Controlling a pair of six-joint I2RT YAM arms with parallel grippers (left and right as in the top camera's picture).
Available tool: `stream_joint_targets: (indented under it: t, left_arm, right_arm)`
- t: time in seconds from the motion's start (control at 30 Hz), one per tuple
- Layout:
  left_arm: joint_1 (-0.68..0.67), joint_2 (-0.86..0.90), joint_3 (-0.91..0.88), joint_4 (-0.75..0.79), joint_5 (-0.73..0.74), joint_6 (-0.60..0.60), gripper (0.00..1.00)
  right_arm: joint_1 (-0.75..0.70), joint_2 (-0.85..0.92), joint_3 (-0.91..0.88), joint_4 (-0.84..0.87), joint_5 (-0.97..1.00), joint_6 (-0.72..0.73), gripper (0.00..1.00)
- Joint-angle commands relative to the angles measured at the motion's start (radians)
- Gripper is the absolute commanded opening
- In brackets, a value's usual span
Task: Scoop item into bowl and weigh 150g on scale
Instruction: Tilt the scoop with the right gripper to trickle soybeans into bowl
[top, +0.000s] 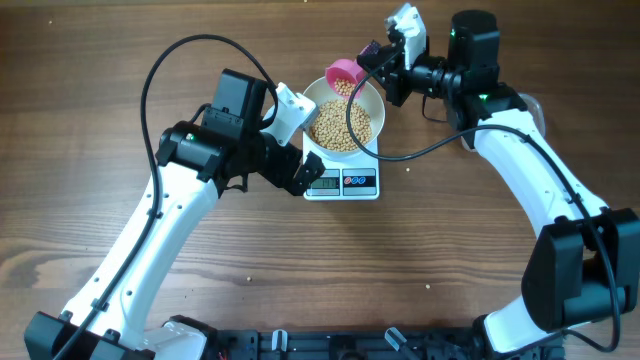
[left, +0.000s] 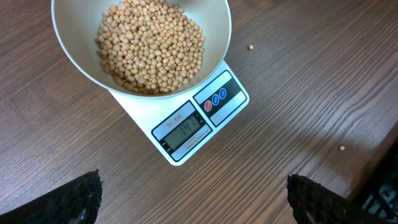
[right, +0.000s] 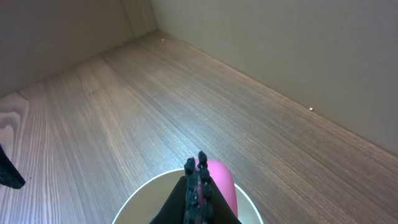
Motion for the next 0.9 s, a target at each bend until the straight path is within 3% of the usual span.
stream_joint_targets:
  t: [0.0,0.53,0.63,0.73,0.87]
  left_arm:
    - [-0.001,-0.004,0.011,0.001,0.015,0.016,1.00]
    - [-0.001,-0.004,0.011,0.001,0.015,0.016,1.00]
    - [-0.001,-0.004,0.011,0.002,0.015,0.016,1.00]
    - [-0.001,-0.004,0.011,0.001,0.015,0.016,1.00]
    - [-0.001,-0.004,0.011,0.002,0.015,0.016,1.00]
  right_arm:
    - [-0.004,0.006,0.010,-0.001,0.010,0.007,0.04]
    - [-0.004,0.006,0.010,-0.001,0.010,0.006,0.04]
    - [-0.004,0.006,0.010,-0.031,-0.070,-0.079,0.04]
    - [-0.004,0.006,0.010,-0.039,0.008,-0.063,0.04]
    - [-0.004,0.006,0.010,-0.043,-0.032,-0.065,0.04]
